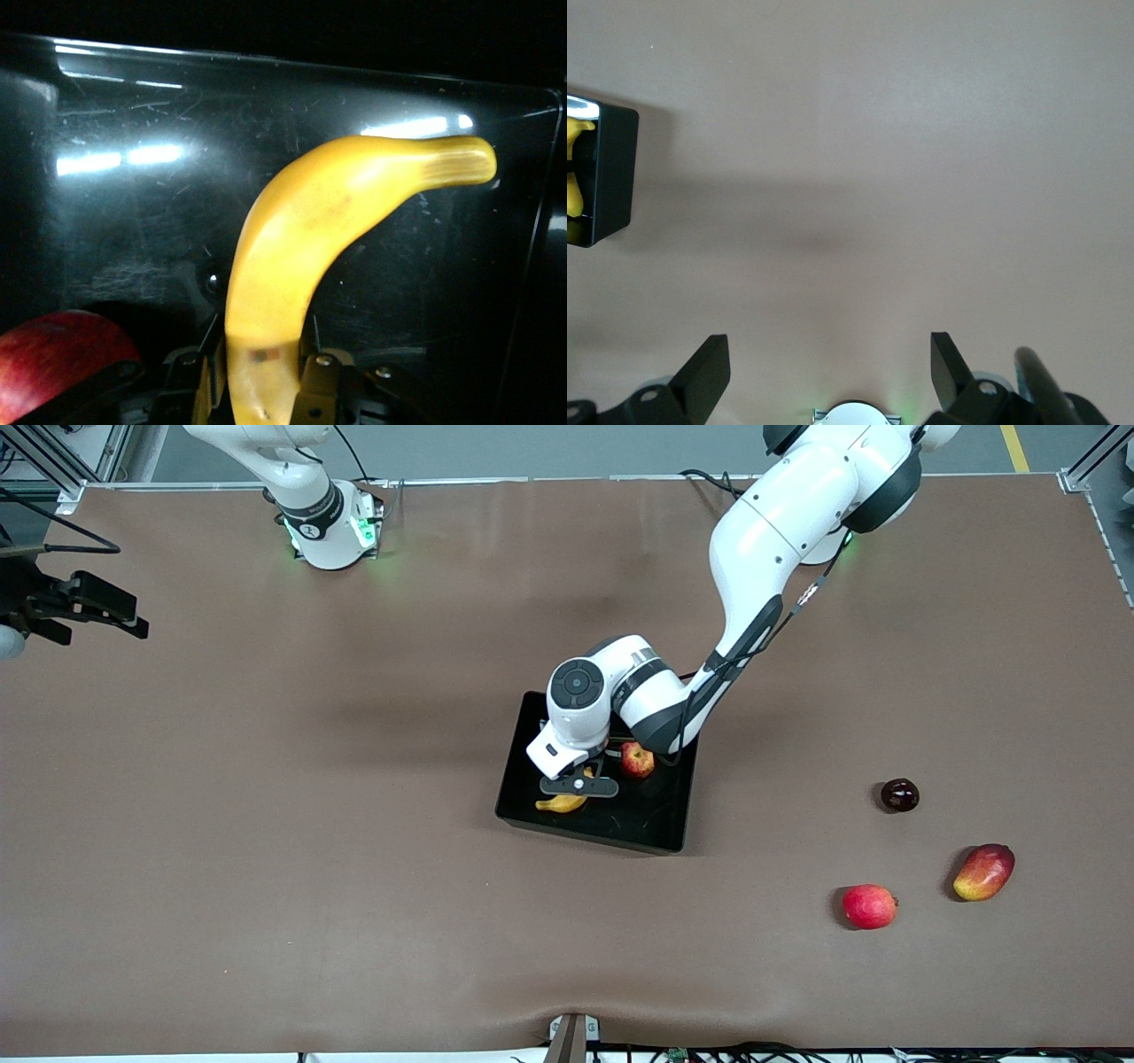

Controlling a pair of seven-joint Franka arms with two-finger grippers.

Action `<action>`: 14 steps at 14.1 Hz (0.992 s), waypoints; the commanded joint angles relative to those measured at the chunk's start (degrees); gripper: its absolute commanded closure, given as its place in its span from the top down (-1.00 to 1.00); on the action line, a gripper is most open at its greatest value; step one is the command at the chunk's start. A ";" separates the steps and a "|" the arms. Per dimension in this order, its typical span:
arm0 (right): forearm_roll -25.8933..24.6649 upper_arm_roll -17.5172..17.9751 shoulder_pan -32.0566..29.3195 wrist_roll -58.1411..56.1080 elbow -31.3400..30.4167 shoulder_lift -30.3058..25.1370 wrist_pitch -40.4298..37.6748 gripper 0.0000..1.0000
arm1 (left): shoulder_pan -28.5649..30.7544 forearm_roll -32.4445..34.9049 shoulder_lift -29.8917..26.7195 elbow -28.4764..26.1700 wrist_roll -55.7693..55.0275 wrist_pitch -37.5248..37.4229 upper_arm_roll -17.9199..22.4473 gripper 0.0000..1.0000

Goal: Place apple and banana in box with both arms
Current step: 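Carry the banana over the box and lower it inside with the left gripper, then open the left gripper to release the banana and lift away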

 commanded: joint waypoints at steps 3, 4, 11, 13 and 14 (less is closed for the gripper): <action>-0.45 0.08 -0.39 0.30 -1.45 -1.47 0.00 1.00 | 0.24 0.24 -2.64 1.67 2.24 -0.78 0.65 1.00; -0.45 0.08 -0.39 0.30 -1.45 -1.47 0.00 1.00 | 0.76 -0.11 -4.57 1.67 2.33 -1.31 0.65 1.00; -0.37 0.08 -0.39 0.30 -1.45 -1.47 0.00 1.00 | 14.02 -5.36 -24.00 1.58 7.59 -15.19 -0.05 1.00; -0.45 0.08 -0.39 0.30 -1.45 -1.47 0.00 1.00 | 18.41 -6.53 -29.00 1.23 8.13 -17.73 0.04 1.00; -0.45 0.08 -0.39 0.30 -1.45 -1.47 0.00 1.00 | 20.35 -6.70 -31.03 1.23 8.14 -19.40 0.04 1.00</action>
